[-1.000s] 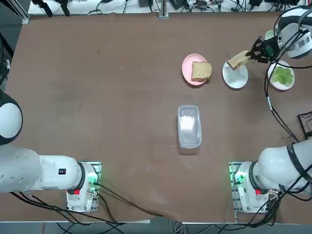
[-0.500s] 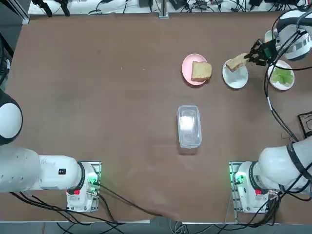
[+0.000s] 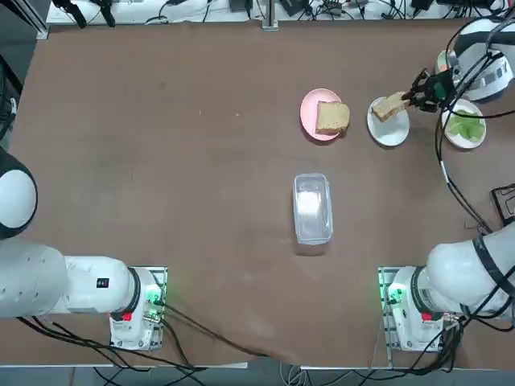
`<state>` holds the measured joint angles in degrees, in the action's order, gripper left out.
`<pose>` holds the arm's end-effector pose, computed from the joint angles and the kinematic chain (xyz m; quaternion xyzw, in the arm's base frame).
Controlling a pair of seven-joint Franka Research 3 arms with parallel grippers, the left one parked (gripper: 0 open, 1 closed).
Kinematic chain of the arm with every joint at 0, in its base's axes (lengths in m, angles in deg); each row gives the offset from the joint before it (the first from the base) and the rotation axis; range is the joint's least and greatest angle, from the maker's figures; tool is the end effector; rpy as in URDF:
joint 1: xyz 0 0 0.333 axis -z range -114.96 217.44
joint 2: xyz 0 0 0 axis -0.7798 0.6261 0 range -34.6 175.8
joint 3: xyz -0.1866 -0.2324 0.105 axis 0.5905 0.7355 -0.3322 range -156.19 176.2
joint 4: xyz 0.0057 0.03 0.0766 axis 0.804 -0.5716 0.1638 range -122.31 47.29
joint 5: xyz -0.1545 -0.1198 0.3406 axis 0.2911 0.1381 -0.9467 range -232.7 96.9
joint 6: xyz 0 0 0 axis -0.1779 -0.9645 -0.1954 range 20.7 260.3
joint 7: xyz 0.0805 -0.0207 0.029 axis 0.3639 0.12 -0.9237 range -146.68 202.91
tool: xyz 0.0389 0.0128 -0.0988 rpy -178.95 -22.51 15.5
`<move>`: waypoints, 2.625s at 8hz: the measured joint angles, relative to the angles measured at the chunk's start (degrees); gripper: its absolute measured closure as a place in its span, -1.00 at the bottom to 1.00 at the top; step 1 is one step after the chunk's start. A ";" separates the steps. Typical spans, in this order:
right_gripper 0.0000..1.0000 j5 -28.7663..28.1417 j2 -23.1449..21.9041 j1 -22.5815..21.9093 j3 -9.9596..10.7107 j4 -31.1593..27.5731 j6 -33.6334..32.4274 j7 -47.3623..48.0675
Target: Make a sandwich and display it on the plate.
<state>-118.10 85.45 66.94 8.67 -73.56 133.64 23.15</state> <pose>0.5260 -0.1301 0.2516 -0.8742 0.3995 -0.0120 0.2757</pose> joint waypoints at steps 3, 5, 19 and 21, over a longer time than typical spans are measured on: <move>0.51 -0.03 1.01 0.03 0.00 0.01 0.11 -2.75; -0.20 -0.13 1.47 0.23 0.01 0.00 0.11 -4.80; -1.00 39.09 -0.41 8.32 1.81 25.87 -19.82 -12.54; -1.00 44.66 5.60 8.46 1.82 32.36 -19.84 -22.02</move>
<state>-73.44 91.05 75.40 10.49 -41.20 113.80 1.13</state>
